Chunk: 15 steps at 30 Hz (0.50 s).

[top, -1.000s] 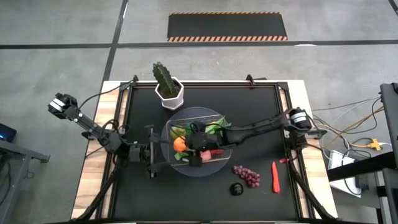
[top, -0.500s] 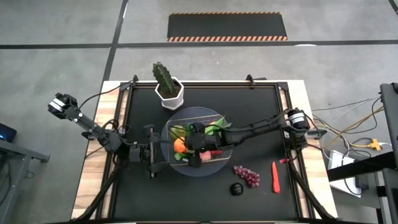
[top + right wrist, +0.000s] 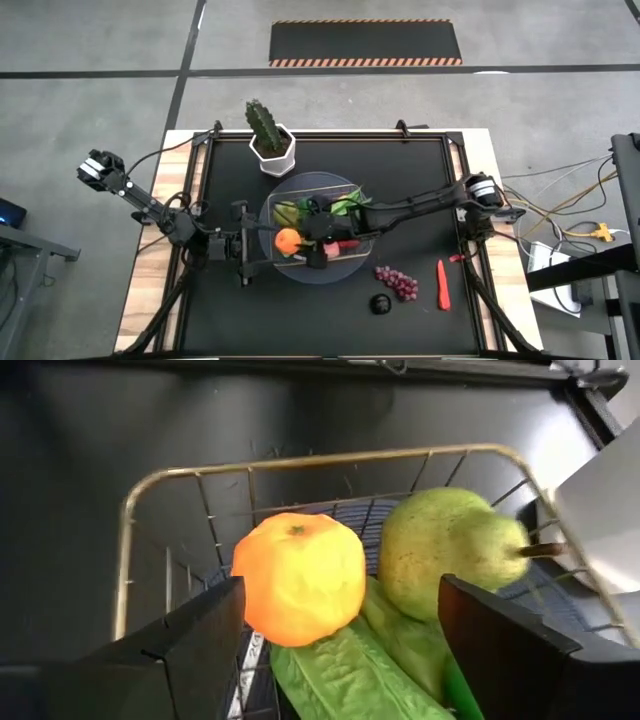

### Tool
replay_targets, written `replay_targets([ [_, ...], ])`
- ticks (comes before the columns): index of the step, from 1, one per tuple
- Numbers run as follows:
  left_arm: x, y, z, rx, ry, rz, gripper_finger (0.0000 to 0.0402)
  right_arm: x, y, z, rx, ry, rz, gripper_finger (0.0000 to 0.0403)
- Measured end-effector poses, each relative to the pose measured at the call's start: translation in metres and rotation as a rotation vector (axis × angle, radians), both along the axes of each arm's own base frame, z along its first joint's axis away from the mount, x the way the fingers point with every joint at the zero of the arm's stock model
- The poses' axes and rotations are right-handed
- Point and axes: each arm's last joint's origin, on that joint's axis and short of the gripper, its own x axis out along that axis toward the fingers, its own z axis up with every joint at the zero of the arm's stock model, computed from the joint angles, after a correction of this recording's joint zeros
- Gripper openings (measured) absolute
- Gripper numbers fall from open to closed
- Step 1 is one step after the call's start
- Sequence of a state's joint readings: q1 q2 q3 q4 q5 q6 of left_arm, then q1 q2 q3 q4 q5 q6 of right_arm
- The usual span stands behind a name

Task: Build produce basket
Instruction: Put the plum into the wire basket

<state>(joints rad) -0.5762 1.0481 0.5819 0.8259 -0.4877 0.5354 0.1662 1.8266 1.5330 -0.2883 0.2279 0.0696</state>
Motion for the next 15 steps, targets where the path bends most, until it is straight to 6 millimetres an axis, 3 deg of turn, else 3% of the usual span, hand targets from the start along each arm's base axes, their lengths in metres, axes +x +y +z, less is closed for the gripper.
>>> replay_targets([
  [9, 0.001, -0.001, -0.001, 0.005, 0.008, 0.000, 0.0302, -0.036, 0.028, 0.038, -0.040, 0.037, 0.109, 0.0290],
  [15, 0.001, -0.001, -0.001, 0.004, 0.008, -0.001, 0.0302, -0.063, 0.056, 0.046, -0.028, 0.120, 0.167, 0.0276],
])
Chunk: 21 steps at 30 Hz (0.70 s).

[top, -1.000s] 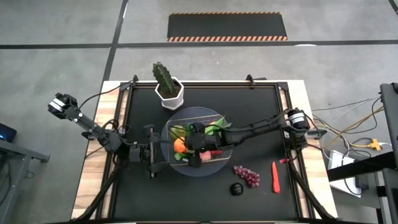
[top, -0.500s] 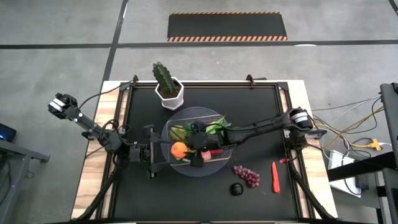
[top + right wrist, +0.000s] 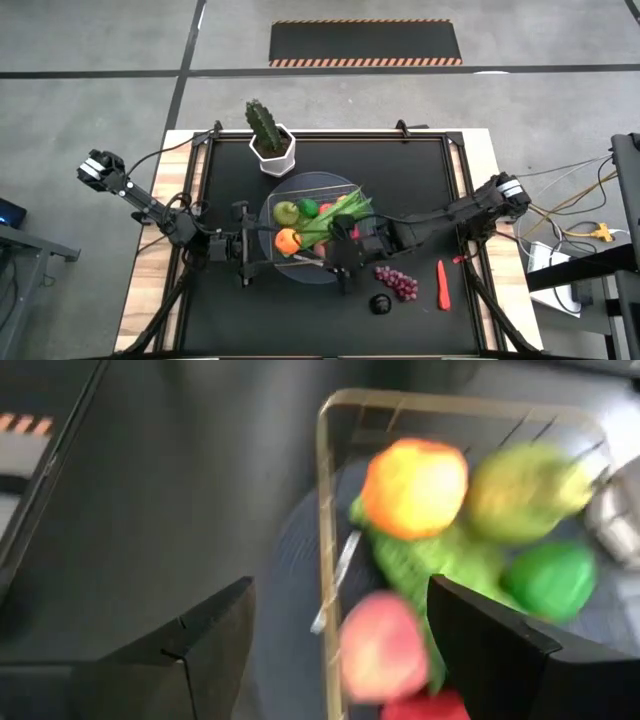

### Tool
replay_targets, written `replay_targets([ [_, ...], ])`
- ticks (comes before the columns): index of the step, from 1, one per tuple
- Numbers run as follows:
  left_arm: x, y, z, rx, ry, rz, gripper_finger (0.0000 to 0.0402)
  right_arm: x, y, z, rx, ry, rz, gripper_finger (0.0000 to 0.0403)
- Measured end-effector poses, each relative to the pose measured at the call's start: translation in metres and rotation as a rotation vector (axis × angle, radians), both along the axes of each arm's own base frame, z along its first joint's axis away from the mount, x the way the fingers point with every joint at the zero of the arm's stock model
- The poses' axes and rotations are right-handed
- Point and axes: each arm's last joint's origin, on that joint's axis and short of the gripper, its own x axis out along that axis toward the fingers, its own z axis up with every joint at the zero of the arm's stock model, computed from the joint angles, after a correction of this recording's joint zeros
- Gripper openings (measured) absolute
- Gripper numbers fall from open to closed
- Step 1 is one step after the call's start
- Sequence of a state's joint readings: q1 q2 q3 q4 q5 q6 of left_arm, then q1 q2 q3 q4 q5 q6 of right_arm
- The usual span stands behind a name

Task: Build produce basket
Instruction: Put the plum into the wire basket

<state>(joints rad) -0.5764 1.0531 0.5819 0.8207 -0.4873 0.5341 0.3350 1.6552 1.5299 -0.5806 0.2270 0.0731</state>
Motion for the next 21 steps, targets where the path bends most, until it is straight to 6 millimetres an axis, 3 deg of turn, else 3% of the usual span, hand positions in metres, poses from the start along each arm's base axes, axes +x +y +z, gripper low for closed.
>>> replay_targets([
  [13, 0.000, 0.000, 0.000, -0.002, 0.000, -0.001, 0.0302, -0.057, 0.048, -0.019, 0.054, 0.338, -0.116, 0.0270],
  [21, 0.000, 0.000, 0.000, -0.003, 0.000, -0.001, 0.0302, -0.089, 0.083, -0.036, 0.063, 0.412, -0.122, 0.0270],
])
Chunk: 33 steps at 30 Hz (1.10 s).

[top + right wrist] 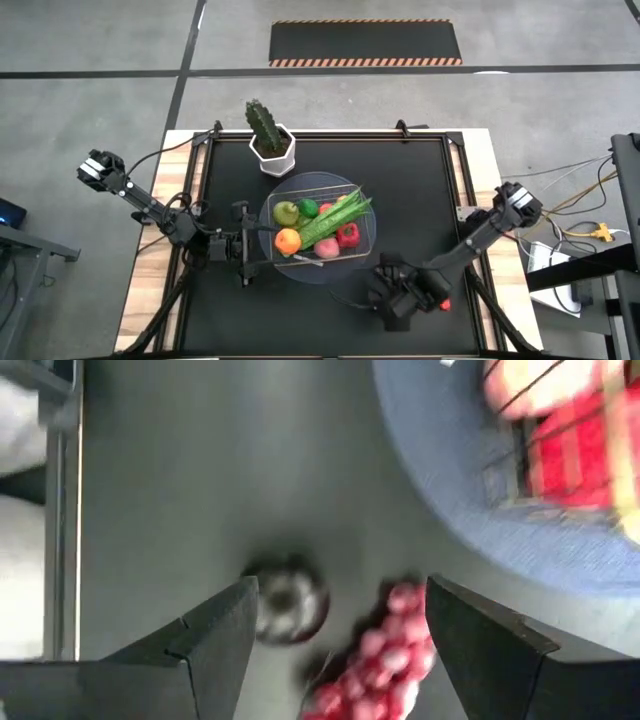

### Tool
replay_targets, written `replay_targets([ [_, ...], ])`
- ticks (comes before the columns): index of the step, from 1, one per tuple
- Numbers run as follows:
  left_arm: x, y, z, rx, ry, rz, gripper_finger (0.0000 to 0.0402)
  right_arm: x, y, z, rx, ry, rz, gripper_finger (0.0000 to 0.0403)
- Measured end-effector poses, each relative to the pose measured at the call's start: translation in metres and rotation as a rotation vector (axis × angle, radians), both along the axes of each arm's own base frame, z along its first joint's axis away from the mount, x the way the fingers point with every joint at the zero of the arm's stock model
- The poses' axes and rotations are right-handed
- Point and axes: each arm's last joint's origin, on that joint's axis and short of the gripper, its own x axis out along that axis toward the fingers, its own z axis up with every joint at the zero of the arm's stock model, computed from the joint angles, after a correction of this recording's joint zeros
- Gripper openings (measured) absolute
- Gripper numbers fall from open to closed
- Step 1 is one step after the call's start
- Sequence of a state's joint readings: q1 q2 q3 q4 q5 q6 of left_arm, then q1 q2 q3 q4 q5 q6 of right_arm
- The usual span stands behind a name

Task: Build produce basket
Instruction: Put the plum into the wire basket

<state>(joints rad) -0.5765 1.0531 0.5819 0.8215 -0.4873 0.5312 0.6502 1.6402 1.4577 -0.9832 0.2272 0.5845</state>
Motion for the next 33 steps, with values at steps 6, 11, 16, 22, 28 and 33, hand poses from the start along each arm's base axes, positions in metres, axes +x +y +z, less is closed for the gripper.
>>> replay_targets([
  [6, 0.000, 0.000, 0.000, 0.000, 0.000, 0.000, 0.0302, -0.014, 0.007, -0.017, 0.007, 0.043, -0.080, 0.0271],
  [11, 0.000, 0.000, 0.000, -0.001, 0.000, 0.000, 0.0302, -0.020, 0.013, -0.031, 0.032, 0.035, -0.105, 0.0293],
  [16, 0.000, 0.000, 0.000, -0.001, 0.000, 0.000, 0.0302, -0.019, 0.014, -0.048, 0.034, 0.032, -0.097, 0.0319],
  [22, 0.000, 0.000, 0.000, -0.001, 0.001, -0.001, 0.0302, -0.014, 0.021, -0.073, 0.047, 0.103, -0.043, 0.0318],
  [28, 0.000, 0.000, -0.001, 0.000, 0.002, -0.001, 0.0302, -0.010, 0.026, -0.087, 0.062, 0.153, -0.004, 0.0310],
  [33, 0.000, 0.000, -0.001, 0.000, 0.004, -0.001, 0.0302, -0.009, 0.026, -0.089, 0.043, 0.142, -0.009, 0.0307],
])
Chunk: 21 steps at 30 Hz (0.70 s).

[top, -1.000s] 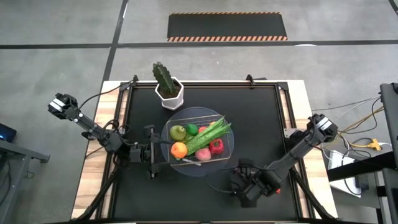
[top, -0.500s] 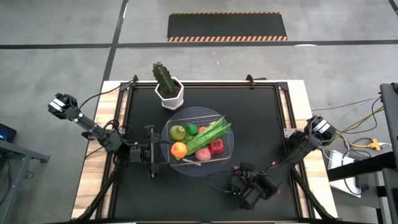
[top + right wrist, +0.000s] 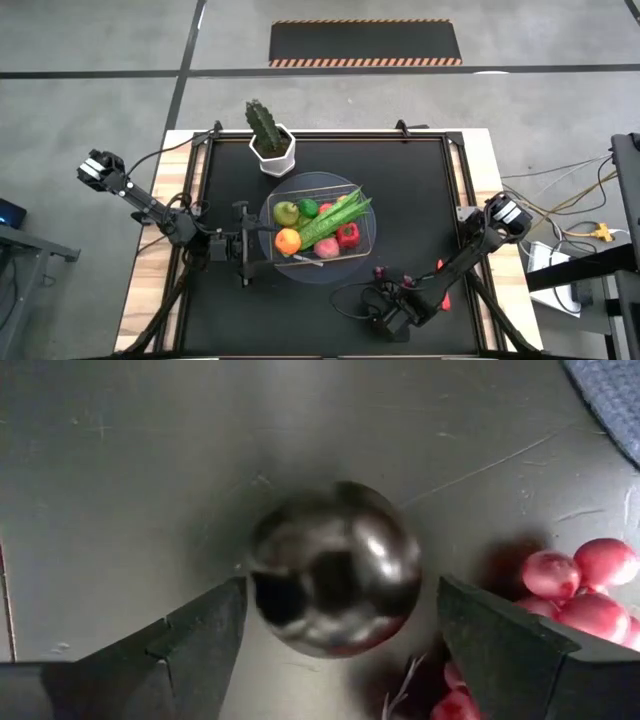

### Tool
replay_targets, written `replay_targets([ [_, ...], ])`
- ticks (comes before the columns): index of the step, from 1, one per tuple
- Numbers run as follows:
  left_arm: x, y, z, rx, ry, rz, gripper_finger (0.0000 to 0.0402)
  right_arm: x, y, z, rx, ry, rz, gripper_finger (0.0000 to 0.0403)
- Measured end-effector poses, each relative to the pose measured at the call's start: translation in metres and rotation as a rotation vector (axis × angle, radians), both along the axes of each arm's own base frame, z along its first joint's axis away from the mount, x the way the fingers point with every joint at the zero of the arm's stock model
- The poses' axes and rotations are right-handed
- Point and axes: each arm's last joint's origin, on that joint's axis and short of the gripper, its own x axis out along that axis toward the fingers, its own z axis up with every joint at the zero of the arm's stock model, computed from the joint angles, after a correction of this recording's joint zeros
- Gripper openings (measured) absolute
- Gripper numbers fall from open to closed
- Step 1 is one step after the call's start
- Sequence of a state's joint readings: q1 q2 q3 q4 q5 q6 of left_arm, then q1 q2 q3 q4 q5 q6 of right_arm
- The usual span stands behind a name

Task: Build produce basket
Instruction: Put the plum into the wire basket

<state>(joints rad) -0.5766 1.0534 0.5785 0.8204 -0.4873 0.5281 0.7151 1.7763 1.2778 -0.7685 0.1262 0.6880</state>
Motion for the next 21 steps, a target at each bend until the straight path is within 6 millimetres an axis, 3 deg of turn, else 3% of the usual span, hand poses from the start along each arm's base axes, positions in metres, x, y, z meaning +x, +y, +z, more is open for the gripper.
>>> replay_targets([
  [4, 0.0000, 0.0000, 0.0000, -0.001, 0.000, -0.001, 0.0302, 0.0004, 0.0001, 0.0001, -0.002, -0.007, -0.001, 0.0291],
  [13, 0.0011, -0.0007, -0.0013, 0.001, 0.004, -0.001, 0.0302, 0.0030, 0.0016, 0.0013, -0.016, -0.048, 0.068, 0.0193],
  [21, 0.0093, -0.0064, -0.0043, 0.021, 0.020, -0.011, 0.0302, 0.0096, -0.0064, 0.0094, -0.198, -0.414, 0.191, 0.0188],
])
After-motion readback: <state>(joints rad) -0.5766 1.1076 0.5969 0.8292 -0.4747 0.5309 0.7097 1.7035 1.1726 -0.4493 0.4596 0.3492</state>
